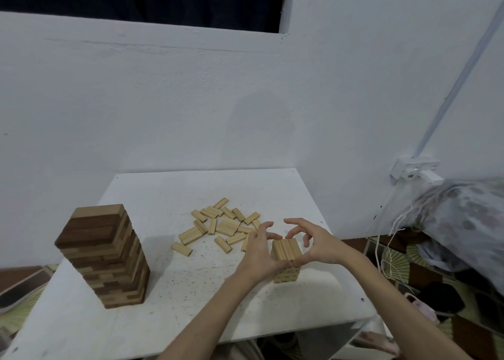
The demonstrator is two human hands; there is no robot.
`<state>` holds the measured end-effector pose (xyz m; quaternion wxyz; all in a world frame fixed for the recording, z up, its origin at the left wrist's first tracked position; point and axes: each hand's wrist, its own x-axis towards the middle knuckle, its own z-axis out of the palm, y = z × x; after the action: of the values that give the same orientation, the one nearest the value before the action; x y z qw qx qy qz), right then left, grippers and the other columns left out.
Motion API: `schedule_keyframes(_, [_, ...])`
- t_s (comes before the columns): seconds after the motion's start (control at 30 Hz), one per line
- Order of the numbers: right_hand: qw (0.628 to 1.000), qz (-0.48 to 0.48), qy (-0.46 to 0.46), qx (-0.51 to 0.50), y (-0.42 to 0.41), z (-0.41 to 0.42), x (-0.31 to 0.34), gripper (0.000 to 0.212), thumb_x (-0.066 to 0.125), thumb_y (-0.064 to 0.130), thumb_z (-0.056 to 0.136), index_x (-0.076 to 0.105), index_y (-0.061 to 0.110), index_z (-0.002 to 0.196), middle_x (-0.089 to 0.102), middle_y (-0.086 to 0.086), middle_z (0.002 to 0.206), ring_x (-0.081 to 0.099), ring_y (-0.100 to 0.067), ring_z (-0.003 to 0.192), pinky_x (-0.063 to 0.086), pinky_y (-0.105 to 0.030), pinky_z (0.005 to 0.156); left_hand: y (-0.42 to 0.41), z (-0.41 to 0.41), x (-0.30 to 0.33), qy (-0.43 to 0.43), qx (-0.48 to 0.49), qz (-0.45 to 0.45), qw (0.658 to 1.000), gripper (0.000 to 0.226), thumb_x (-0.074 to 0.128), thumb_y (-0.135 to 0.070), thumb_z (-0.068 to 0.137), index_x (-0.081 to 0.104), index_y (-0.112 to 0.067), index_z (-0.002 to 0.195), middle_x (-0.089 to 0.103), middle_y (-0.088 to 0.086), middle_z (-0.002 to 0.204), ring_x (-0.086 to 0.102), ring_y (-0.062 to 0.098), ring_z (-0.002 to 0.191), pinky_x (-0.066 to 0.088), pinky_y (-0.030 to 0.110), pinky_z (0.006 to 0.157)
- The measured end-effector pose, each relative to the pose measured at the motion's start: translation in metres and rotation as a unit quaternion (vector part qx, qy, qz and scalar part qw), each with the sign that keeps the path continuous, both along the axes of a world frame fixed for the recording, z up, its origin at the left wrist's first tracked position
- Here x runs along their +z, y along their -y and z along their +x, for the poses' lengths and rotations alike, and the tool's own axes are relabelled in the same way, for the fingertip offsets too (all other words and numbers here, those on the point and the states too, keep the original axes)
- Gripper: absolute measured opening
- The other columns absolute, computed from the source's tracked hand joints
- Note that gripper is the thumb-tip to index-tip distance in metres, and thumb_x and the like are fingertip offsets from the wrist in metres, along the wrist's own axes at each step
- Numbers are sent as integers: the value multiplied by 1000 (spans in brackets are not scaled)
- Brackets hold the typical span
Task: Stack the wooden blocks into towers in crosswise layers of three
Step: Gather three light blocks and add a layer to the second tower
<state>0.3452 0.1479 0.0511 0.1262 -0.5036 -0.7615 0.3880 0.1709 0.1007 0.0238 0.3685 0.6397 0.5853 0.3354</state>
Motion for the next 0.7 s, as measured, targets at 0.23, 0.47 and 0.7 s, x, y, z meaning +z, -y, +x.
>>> schedule_keyframes(0.23, [1000,0,8,-3,1,0,1,90,86,20,67,32,44,135,54,21,114,42,-11,82,44,-14,74,1,-1,2,-2,-4,-14,1000,95,84,-32,66,23,-23,138,51,-8,126,30,9,124,29,22,99])
schedule_keyframes(0.47, [999,-14,-22,-41,0,4,7,81,79,20,76,32,36,139,49,10,131,51,-10,98,44,-18,78,5,-3,4,48,10,-21,999,101,81,-48,64,21,-26,143,38,-8,132,32,8,125,32,24,101])
schedule_keyframes(0.7, [961,-158,-111,-198,0,-3,16,67,45,55,92,34,12,142,53,-8,122,58,-24,109,49,-34,93,-1,-4,37,267,129,-212,931,61,28,-49,98,29,-7,142,47,10,127,47,26,114,39,33,95])
